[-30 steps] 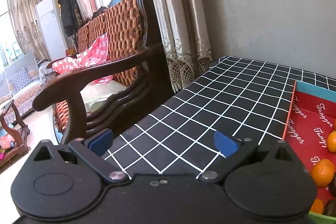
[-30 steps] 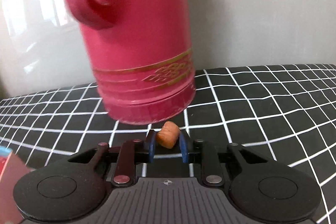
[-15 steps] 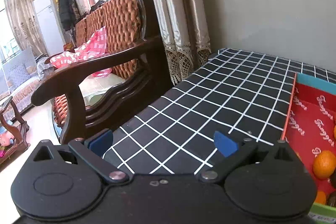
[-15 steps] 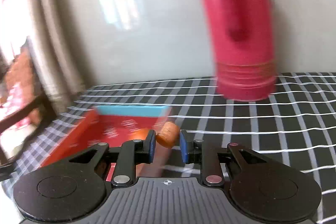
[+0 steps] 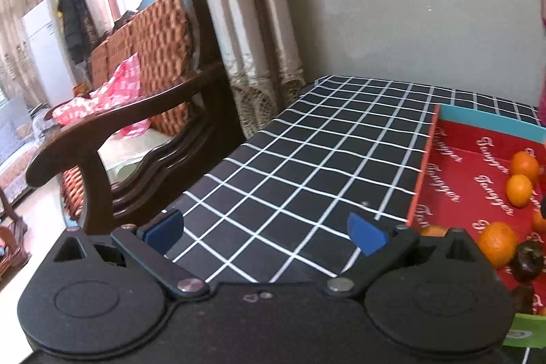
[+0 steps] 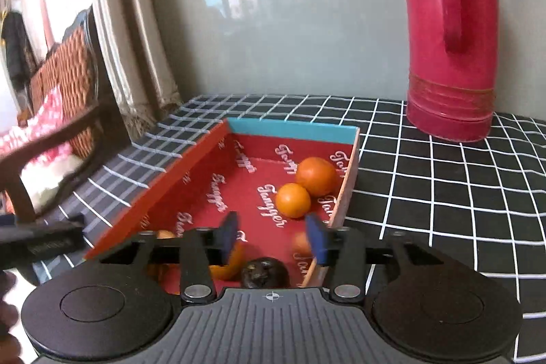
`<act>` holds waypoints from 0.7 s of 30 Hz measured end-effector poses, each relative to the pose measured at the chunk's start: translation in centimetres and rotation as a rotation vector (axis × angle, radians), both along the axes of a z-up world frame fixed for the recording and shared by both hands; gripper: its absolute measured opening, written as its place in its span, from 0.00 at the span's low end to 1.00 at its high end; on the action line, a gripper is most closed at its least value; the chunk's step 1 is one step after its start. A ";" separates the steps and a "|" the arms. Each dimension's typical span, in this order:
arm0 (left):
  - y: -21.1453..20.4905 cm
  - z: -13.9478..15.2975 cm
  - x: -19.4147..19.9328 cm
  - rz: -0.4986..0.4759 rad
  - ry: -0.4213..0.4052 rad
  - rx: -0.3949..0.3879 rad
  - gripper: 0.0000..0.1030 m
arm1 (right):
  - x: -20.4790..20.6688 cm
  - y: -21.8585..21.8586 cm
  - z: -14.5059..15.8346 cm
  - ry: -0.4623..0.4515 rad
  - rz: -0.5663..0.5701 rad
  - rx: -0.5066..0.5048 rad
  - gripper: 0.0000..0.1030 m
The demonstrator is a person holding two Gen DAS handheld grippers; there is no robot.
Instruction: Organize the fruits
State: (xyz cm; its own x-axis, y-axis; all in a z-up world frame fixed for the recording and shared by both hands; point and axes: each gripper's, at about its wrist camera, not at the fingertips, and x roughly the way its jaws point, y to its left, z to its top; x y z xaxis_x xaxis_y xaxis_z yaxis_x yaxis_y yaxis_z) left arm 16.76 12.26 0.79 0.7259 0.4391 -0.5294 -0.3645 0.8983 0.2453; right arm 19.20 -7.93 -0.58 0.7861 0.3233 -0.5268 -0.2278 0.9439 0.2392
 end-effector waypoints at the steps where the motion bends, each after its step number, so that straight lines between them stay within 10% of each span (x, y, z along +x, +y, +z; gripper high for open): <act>1: -0.3 0.1 -0.1 -0.017 -0.003 -0.001 0.94 | -0.5 -0.1 0.4 -0.010 -0.013 0.005 0.84; 3: -0.8 0.4 -0.3 -0.048 -0.015 -0.006 0.94 | -2.5 -0.7 1.8 -0.040 -0.088 -0.015 1.00; 21: -6.6 4.5 -11.9 -0.279 -0.027 -0.001 0.94 | -15.2 -4.4 6.1 0.017 -0.303 -0.091 1.00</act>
State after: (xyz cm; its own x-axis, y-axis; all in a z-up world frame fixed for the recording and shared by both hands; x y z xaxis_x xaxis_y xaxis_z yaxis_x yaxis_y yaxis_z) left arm 4.85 5.65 5.25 0.8326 0.2200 -0.5084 -0.1099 0.9651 0.2377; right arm 3.99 -12.32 5.50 0.8302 0.0263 -0.5569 0.0707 0.9858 0.1520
